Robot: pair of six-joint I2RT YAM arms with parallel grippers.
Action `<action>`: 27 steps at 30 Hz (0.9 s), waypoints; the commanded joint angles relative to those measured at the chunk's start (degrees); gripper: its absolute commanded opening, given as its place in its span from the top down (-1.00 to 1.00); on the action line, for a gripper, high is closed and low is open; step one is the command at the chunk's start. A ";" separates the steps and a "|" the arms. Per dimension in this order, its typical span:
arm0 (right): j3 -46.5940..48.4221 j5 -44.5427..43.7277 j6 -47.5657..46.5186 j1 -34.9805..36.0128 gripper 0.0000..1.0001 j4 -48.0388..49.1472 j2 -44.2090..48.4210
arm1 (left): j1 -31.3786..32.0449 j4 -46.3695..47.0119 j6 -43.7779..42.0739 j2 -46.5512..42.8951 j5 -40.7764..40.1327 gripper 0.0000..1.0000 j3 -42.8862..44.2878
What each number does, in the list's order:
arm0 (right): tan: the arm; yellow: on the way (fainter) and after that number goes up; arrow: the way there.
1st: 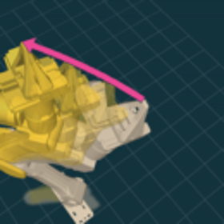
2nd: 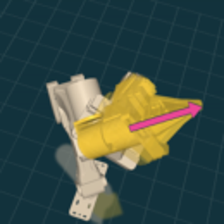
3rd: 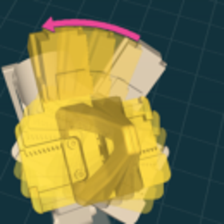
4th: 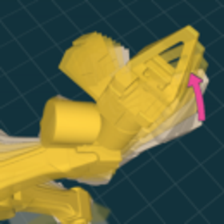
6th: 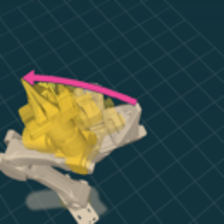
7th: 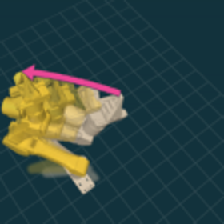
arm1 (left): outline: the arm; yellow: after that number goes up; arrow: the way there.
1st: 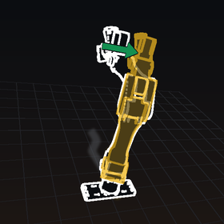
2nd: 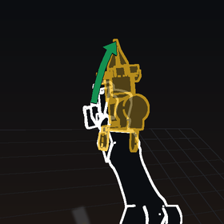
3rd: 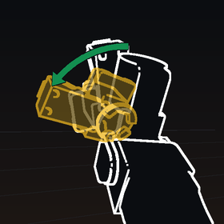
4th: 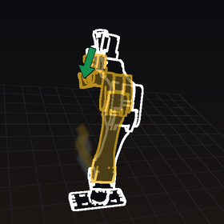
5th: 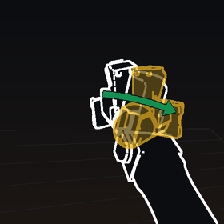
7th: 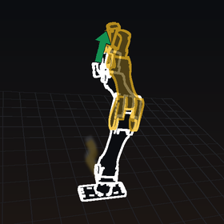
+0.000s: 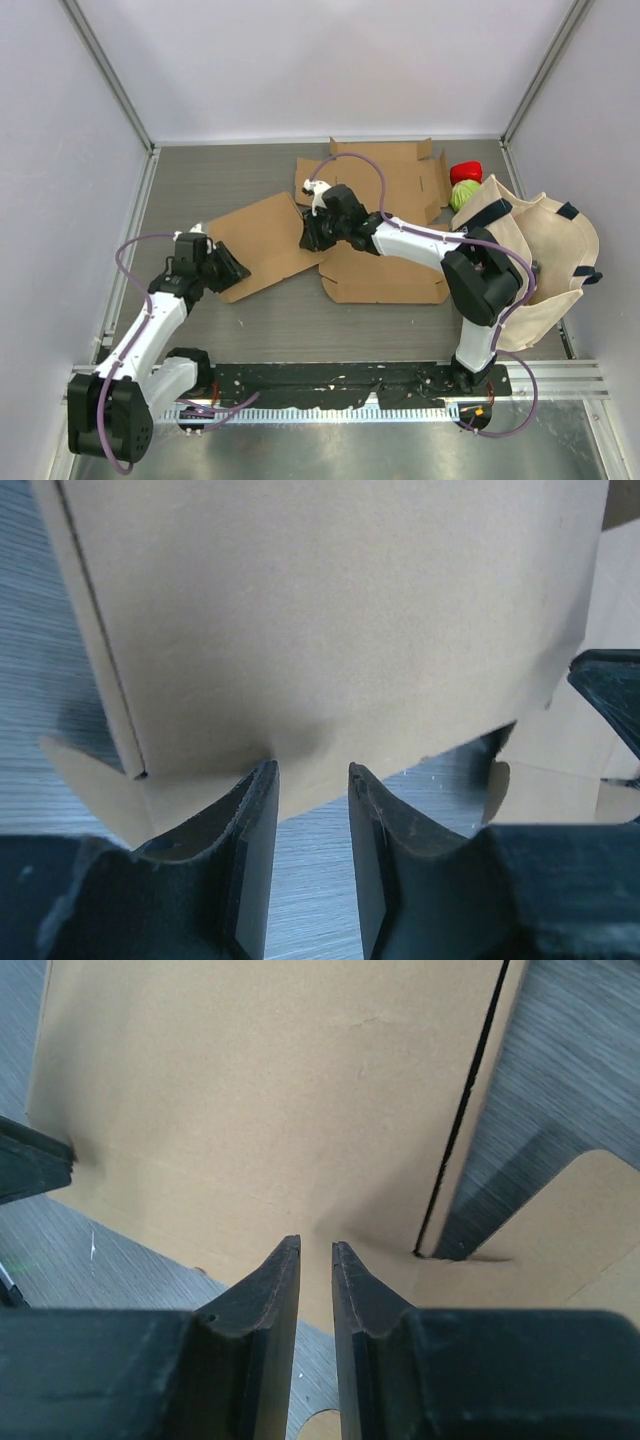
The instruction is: Fold the paper box
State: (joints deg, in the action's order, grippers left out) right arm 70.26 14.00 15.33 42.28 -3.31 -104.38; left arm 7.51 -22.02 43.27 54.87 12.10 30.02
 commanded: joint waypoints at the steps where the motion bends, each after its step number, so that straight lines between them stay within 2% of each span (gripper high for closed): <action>1: 0.58 -1.43 0.05 -1.59 0.50 1.55 0.40 | -0.30 -3.11 -1.78 -1.08 -5.42 0.23 4.42; 3: 0.84 -1.52 -0.65 -1.94 0.47 1.55 0.40 | -0.30 -3.99 -2.74 -1.00 -4.98 0.19 6.01; 5: 2.07 -0.82 -1.01 -2.64 0.39 0.86 0.49 | -0.65 -4.96 -5.11 -1.17 -2.19 0.04 8.56; 6: 2.42 -0.90 -0.92 -2.90 0.36 0.68 0.58 | -0.83 -5.22 -5.73 -1.26 -1.56 -0.13 9.35; 10: 4.09 0.59 -0.91 -4.14 0.02 -0.11 -0.72 | -3.72 -9.87 -8.72 -1.70 -2.59 -0.43 14.26; 11: 6.45 0.76 -1.35 -4.57 0.00 -2.29 -1.78 | -4.60 -10.58 -9.51 -1.61 -4.26 -0.50 14.62; 13: 8.31 3.39 -2.58 -5.01 -0.02 -3.28 -3.98 | -9.58 -11.90 -9.25 -0.82 -6.91 -0.63 14.63; 17: 10.77 5.25 -2.94 -6.68 -0.07 -1.52 -8.29 | -19.01 -9.45 -6.71 2.34 1.86 -0.69 12.26; 18: 11.12 6.38 -2.68 -6.95 -0.07 -1.26 -8.82 | -21.11 -7.36 -6.62 3.74 5.27 -0.69 11.04; 21: 12.00 8.67 -1.36 -7.74 -0.07 -0.12 -10.84 | -22.71 -4.11 -2.67 5.86 7.05 -0.71 9.28; 23: 12.71 9.20 -0.49 -8.09 0.04 0.06 -11.81 | -22.80 -1.02 0.23 7.09 9.17 -0.72 7.95; 25: 12.45 11.12 2.85 -9.14 0.26 1.10 -12.95 | -22.80 1.18 2.43 8.05 9.26 -0.72 6.63; 27: 11.57 11.92 6.27 -10.02 0.30 2.43 -13.48 | -22.80 1.28 2.96 8.41 9.00 -0.73 5.58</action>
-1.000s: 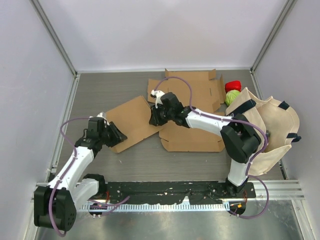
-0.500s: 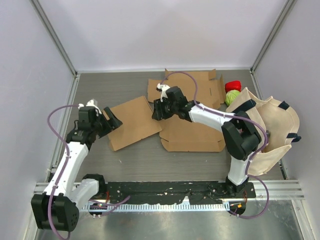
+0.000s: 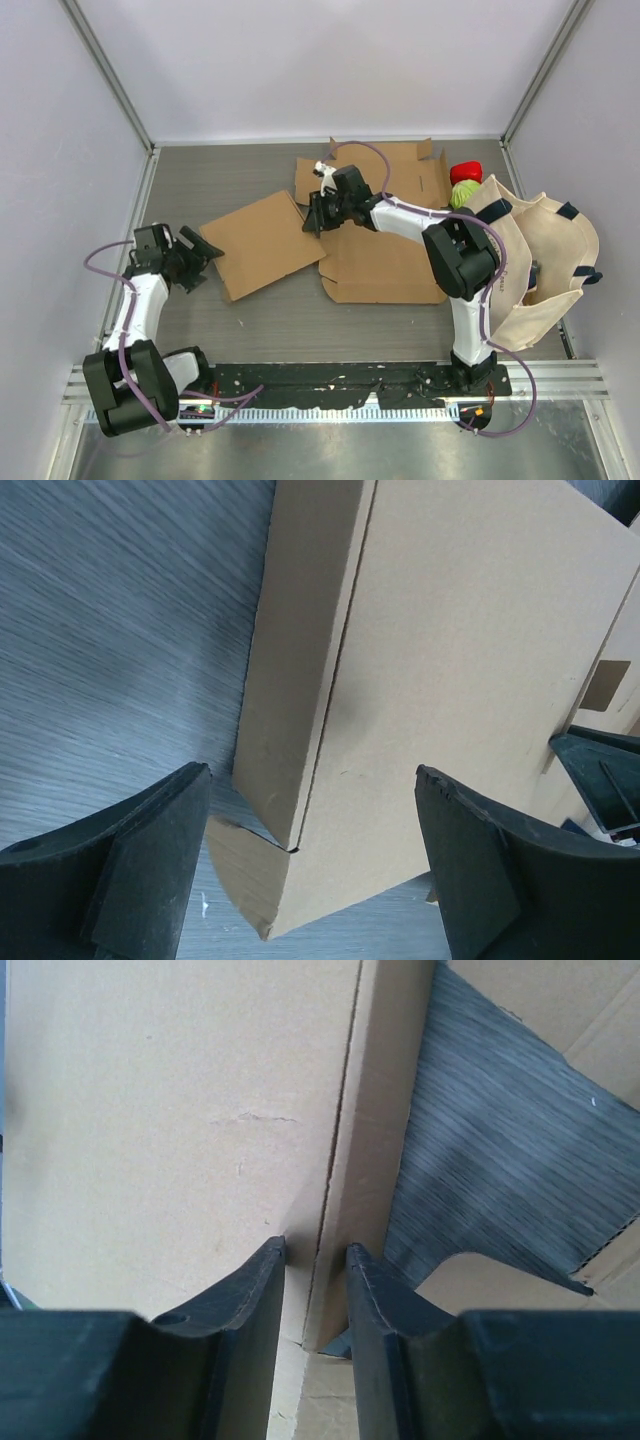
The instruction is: Fold the paper box
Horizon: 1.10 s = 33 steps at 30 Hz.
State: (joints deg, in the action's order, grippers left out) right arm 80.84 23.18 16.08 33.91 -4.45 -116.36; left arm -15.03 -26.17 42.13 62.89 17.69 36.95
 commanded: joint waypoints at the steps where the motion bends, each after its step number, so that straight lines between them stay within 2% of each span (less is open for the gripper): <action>1: 0.29 3.62 6.15 -2.44 0.30 4.09 -1.68 | -0.27 5.52 4.45 0.21 3.05 -0.74 -1.96; 5: 1.60 4.16 7.04 -3.41 0.31 2.70 -3.79 | -0.27 7.45 6.38 -2.76 2.26 -0.78 -5.39; 10: 2.66 4.77 8.88 -4.99 0.38 0.94 -6.51 | -0.27 12.81 9.28 -5.15 5.50 -0.81 -9.52; 16: 2.66 4.51 10.99 -6.49 0.40 0.32 -8.62 | -0.27 25.37 14.29 -7.87 11.74 -0.86 -15.23; 24: 3.36 5.47 13.37 -8.16 0.41 0.84 -11.79 | -0.18 21.69 11.92 -9.80 10.08 -0.89 -15.76; 30: 3.18 7.23 15.03 -8.86 0.41 2.51 -12.76 | -0.27 29.14 14.12 -7.79 12.98 -0.92 -18.23; 33: 3.80 6.44 15.21 -8.95 0.42 2.08 -13.28 | -0.27 29.25 13.24 -4.54 14.12 -0.93 -18.05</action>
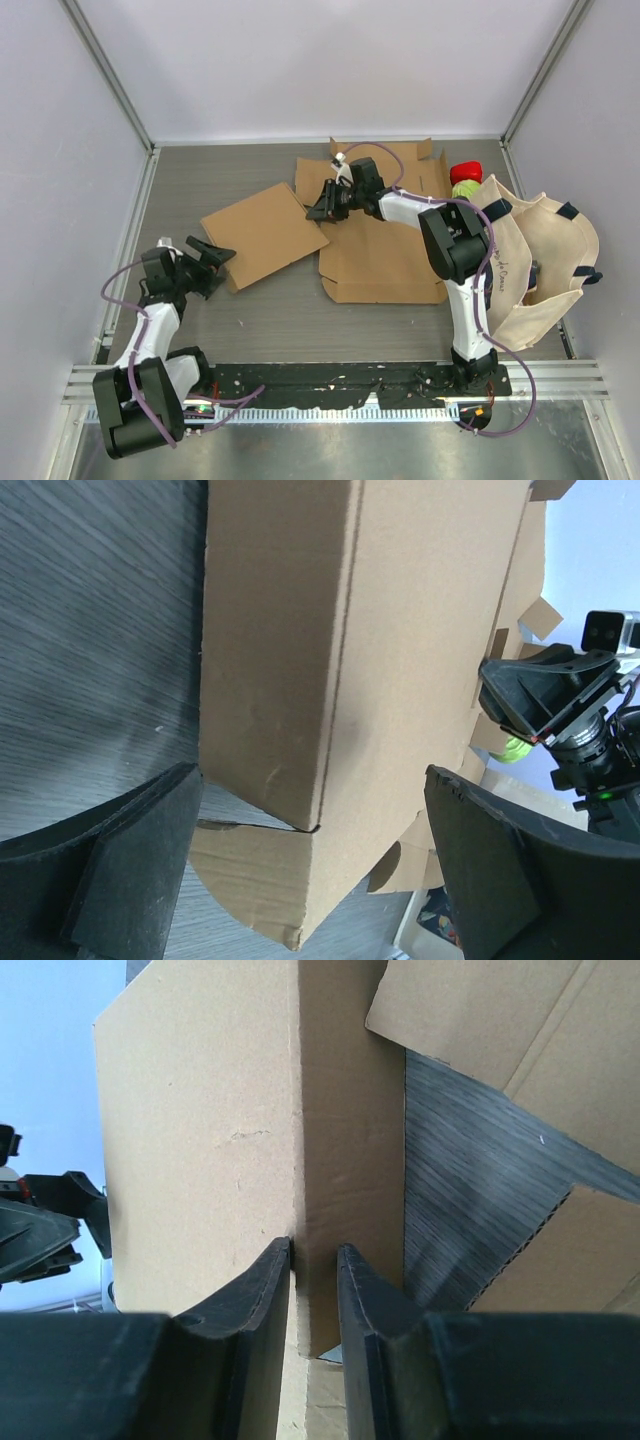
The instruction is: Fold the paper box
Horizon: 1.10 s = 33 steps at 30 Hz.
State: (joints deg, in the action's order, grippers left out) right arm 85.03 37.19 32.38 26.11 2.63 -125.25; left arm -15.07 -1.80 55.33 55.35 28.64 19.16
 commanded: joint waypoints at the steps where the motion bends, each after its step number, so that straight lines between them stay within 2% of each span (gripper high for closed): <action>1: 0.13 -7.74 -0.92 -1.23 0.42 -5.53 -4.65 | -0.14 4.62 -0.05 3.53 3.26 -0.96 -0.26; 7: -0.21 -5.91 -0.39 -0.89 0.42 -3.88 -4.74 | 0.04 4.08 0.21 2.39 1.76 -0.93 -1.14; 11: -0.04 -4.41 -1.26 0.78 0.38 -3.43 -3.86 | 0.48 3.74 -1.62 4.76 1.15 -0.91 0.17; 13: -1.18 -4.06 -1.36 1.49 0.32 -2.73 -2.37 | 0.57 2.16 -2.50 6.34 1.93 -0.82 1.92; 15: -2.06 -4.05 -1.88 1.49 0.22 -0.70 -0.62 | 0.57 -0.73 -5.04 5.39 2.38 -0.76 3.16; 18: -1.72 -4.05 -3.98 1.40 0.07 -1.57 0.36 | 0.48 -12.32 -9.17 -1.54 -4.98 -0.82 6.76; 20: 0.47 -3.71 -5.30 1.40 -0.01 -4.54 -0.17 | 0.48 -18.29 -7.79 -7.50 -11.73 -0.99 8.09; 22: 2.41 -3.53 -5.93 1.31 -0.01 -6.06 -1.39 | 0.22 -23.48 -4.63 -9.73 -14.92 -0.99 10.27; 25: 2.95 -3.53 -4.97 0.79 0.10 -5.45 -2.71 | -0.22 -21.69 -5.22 -8.60 -15.11 -0.99 12.30; 27: 2.33 -3.09 -3.39 -0.44 0.31 -3.61 -3.51 | -0.75 -19.74 -5.67 -3.43 -11.78 -0.99 13.36; 29: 2.24 -1.69 -1.63 -1.84 0.55 -3.25 -5.00 | -1.36 -12.81 -6.11 2.44 -7.13 -0.99 13.89; 31: 1.54 -0.89 -0.92 -2.55 0.64 -2.98 -5.70 | -1.36 -4.58 -5.50 5.98 -0.72 -0.99 13.46; 33: 1.71 -0.54 -0.83 -3.17 0.78 -1.66 -6.58 | -1.28 -0.41 -4.27 9.58 2.02 -0.99 12.66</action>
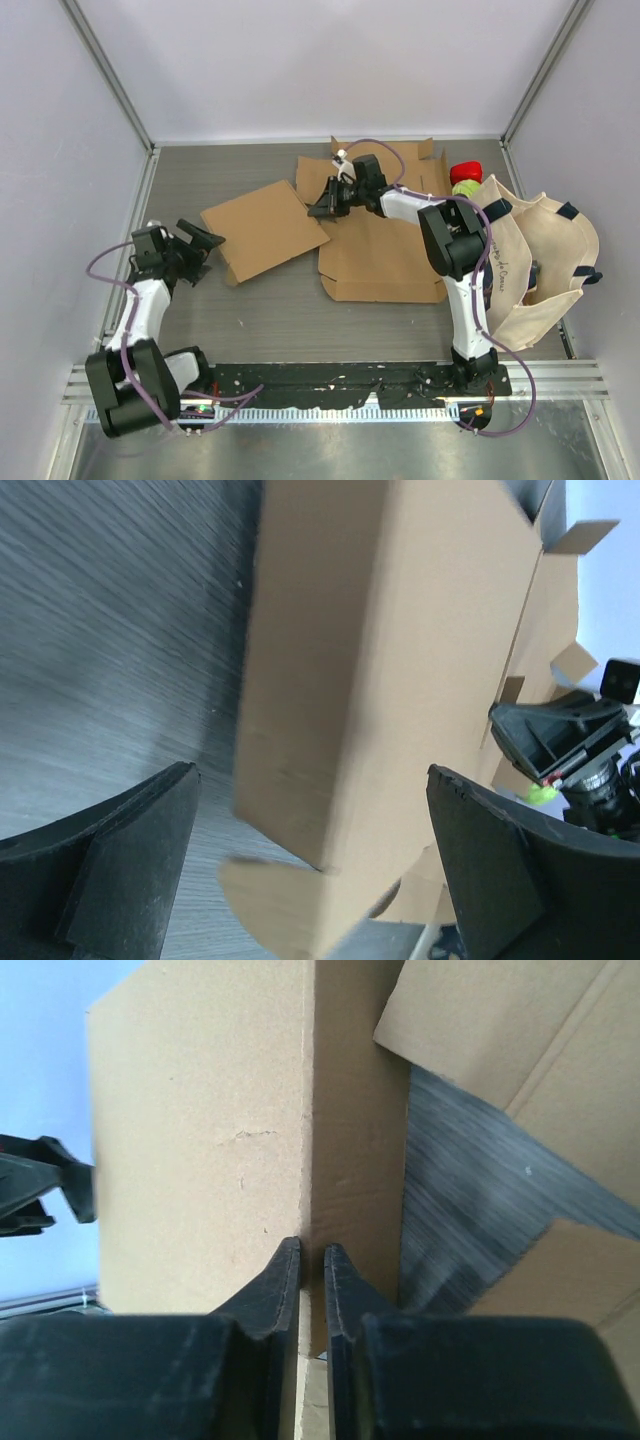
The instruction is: Fold the paper box
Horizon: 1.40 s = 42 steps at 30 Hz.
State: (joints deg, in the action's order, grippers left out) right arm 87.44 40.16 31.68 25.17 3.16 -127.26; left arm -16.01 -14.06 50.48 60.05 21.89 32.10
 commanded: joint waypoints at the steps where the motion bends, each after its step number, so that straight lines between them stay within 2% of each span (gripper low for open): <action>1: -0.52 -3.42 -0.13 -2.32 0.83 -2.28 -5.01 | -0.34 13.35 0.06 5.51 9.05 -0.97 -0.37; 3: -0.08 -3.42 -0.22 -2.58 0.89 -2.71 -5.89 | -0.43 15.72 1.19 6.13 9.14 -0.97 -1.94; 9: -0.25 -2.72 0.05 -2.49 0.91 -1.22 -5.89 | 0.80 25.39 4.36 7.53 10.98 -0.98 -3.89; 17: 1.77 -3.68 0.84 -1.61 0.92 -2.28 -6.33 | 5.90 33.57 10.42 14.21 11.86 -0.91 -4.23; 20: 1.86 -4.13 1.80 -0.92 0.91 -1.93 -6.25 | 5.99 35.25 12.10 13.61 12.04 -0.67 -5.03; 21: 1.77 -4.21 1.72 -0.65 0.87 -1.93 -5.81 | 5.99 34.90 12.53 12.82 11.69 -0.53 -5.03; 23: 0.90 -5.87 1.28 0.49 0.61 -2.63 -3.36 | 5.99 33.50 14.38 10.97 11.51 -0.40 -4.94; 26: -0.60 -7.20 0.93 1.11 0.22 -4.63 2.51 | 5.47 24.29 15.96 5.79 11.51 -0.12 -2.92; 27: -0.78 -8.42 0.14 1.63 0.11 -5.61 4.37 | 4.51 17.21 16.31 3.43 11.25 0.11 -1.53; 28: -0.87 -9.48 -1.17 1.99 -0.16 -7.10 6.65 | 3.89 13.84 16.67 2.10 11.33 0.27 -0.82; 30: -1.13 -14.20 -6.44 3.65 -0.37 -12.19 13.33 | 1.79 2.44 17.37 -0.62 12.03 0.49 1.56; 32: -1.39 -18.08 -14.23 5.23 -0.47 -16.58 17.55 | 0.46 -4.71 16.76 -1.78 13.52 0.51 4.36; 34: -3.32 -22.92 -20.66 8.30 -0.53 -16.43 24.93 | -1.30 -12.02 16.49 -2.39 16.06 0.52 5.86; 35: -6.89 -25.72 -23.39 9.54 -0.55 -14.25 27.92 | -1.57 -13.69 16.32 -2.31 16.51 0.66 7.70; 36: -8.93 -29.05 -28.99 12.25 -0.63 -12.75 32.99 | -1.92 -18.76 15.71 -2.13 16.69 0.71 8.85; 38: -13.32 -30.75 -33.68 14.98 -0.66 -9.34 37.77 | -2.09 -27.10 15.61 -0.99 15.99 0.88 12.79; 39: -14.22 -31.19 -36.84 16.56 -0.68 -8.35 41.01 | -2.10 -29.50 15.70 -0.55 16.51 0.91 13.86; 42: -13.70 -30.23 -41.33 20.88 -0.69 -9.56 43.23 | -2.18 -35.76 18.85 -0.28 20.11 0.95 16.07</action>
State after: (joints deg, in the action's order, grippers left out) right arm 74.41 13.93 3.36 42.46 -8.19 -87.26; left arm -17.78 -34.57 66.11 59.57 35.40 44.38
